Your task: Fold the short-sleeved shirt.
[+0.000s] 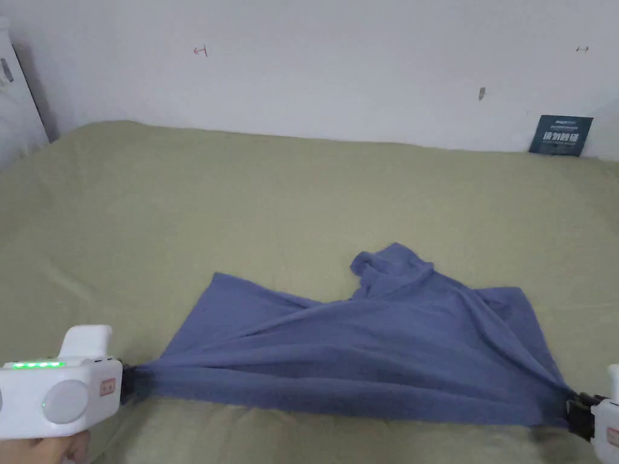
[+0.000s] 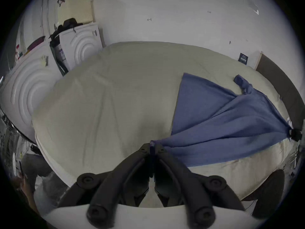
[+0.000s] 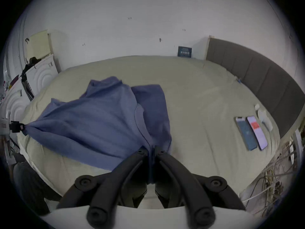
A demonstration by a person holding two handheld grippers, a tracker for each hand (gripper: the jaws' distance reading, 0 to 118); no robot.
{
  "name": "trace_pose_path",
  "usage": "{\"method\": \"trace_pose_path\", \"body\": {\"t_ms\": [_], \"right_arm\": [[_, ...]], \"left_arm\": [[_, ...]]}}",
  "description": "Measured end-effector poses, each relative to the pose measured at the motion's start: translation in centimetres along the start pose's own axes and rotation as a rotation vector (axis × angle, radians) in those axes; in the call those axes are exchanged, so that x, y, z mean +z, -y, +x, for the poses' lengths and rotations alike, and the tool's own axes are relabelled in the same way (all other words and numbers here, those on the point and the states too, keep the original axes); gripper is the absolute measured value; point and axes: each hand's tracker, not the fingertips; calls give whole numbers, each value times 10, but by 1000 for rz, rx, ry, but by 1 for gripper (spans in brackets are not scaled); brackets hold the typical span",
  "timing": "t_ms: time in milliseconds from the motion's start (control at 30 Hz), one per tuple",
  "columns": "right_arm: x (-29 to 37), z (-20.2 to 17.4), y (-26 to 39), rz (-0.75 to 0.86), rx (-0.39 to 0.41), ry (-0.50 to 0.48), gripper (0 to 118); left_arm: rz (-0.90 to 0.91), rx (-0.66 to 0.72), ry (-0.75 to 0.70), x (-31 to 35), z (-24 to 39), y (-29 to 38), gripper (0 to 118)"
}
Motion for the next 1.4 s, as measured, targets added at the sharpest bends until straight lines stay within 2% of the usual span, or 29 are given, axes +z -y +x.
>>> {"method": "trace_pose_path", "body": {"t_ms": [200,233,267,300,367,400,433,567,600,633,667,700,833,1000,1033,1067,1133,1200,1333,1400], "right_arm": [[-10,0,2,-30,-20,9,8],[1,-2,1,-25,-27,21,15],[4,-4,1,-15,-23,35,31],[5,-6,-1,-12,-24,49,61],[8,-7,-5,-13,-31,46,84],[13,-10,-7,0,-33,31,94],[20,-15,-10,23,-29,21,112],[32,-41,-18,55,26,-25,103],[36,-49,-19,77,55,-56,93],[44,-63,-20,87,94,-46,56],[45,-73,-20,99,113,-40,12],[47,-80,-16,130,123,-54,0],[51,-106,-15,109,145,-113,0],[46,-123,-13,90,172,-129,0],[43,-120,-14,88,172,-129,0],[42,-121,-13,85,170,-132,0],[40,-123,-12,83,157,-133,0],[38,-119,-13,74,142,-145,0],[32,-119,-10,58,151,-146,0],[28,-118,-10,54,151,-144,0]], "left_arm": [[-1,62,34,6,-2,-7,5],[3,66,46,8,-4,-8,15],[6,71,54,13,-5,-10,40],[9,71,65,16,-7,-12,78],[6,75,66,20,-10,-13,101],[25,79,59,26,-15,-12,109],[49,83,45,33,-18,-14,118],[49,123,21,55,-31,-15,115],[49,124,19,59,-32,-14,108],[52,123,19,61,-33,-13,76],[48,124,19,51,-37,-11,29],[57,135,2,49,-39,-7,0],[18,152,40,38,-48,-9,0],[2,140,92,33,-42,-41,0],[-6,146,113,27,-41,-46,8],[-14,148,113,20,-39,-51,34],[-54,138,99,-1,-32,-53,117],[-65,126,68,-18,-25,-50,115],[-219,39,24,-44,-10,-34,101],[-250,15,64,-47,-4,-25,94]]}}
